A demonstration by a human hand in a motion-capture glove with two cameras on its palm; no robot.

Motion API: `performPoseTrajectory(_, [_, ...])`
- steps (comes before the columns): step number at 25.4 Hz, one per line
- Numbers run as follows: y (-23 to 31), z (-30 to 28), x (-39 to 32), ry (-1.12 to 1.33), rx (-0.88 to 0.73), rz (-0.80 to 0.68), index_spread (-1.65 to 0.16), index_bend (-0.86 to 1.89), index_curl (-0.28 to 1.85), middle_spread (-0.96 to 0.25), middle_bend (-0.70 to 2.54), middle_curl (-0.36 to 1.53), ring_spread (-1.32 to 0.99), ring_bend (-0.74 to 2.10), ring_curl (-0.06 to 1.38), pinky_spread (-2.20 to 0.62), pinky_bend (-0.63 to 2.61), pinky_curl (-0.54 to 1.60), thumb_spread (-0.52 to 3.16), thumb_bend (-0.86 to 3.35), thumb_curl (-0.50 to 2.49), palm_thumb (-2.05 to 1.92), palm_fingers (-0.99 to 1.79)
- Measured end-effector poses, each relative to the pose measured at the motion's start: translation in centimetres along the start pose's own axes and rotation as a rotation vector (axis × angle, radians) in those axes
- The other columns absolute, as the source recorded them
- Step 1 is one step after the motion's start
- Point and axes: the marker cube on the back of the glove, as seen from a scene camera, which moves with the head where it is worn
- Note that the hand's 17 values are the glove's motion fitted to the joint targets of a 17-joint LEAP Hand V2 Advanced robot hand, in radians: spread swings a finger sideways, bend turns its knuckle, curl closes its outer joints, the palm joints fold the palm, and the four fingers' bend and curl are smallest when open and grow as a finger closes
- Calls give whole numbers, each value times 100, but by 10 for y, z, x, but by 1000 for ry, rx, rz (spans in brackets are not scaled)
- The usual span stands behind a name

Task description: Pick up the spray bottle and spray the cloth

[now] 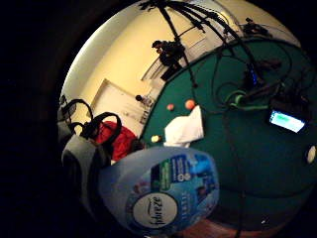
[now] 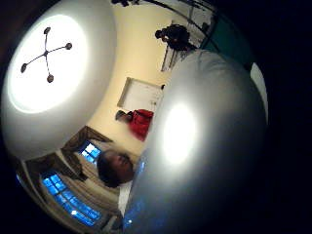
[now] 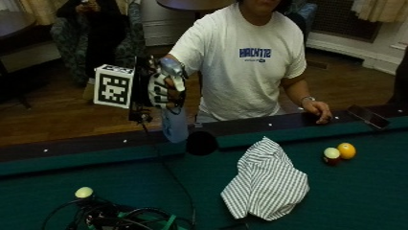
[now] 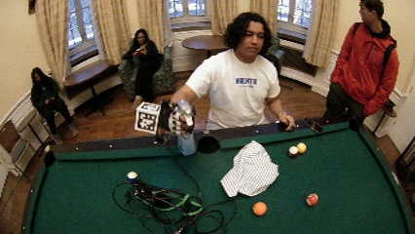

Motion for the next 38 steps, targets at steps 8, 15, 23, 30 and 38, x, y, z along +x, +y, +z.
performPoseTrajectory(8, [-25,2,-63,38,-75,-14,-26,38,53,-20,71,57,-21,83,49,-30,54,43,54,-2,69,93,140])
performPoseTrajectory(15, [-54,65,-78,156,-275,88,-27,37,55,-20,71,57,-21,84,49,-30,54,43,52,-3,71,94,140])
performPoseTrajectory(23, [-65,149,-56,292,-646,268,-27,35,56,-20,71,57,-21,84,49,-30,54,43,50,-2,74,94,139])
performPoseTrajectory(30, [-48,214,-14,435,-874,482,-27,34,58,-20,71,57,-21,84,49,-30,53,43,49,-3,76,94,139])
performPoseTrajectory(38, [-18,265,66,720,-1037,662,-27,33,59,-21,71,57,-21,84,49,-30,53,43,49,-3,77,94,139])
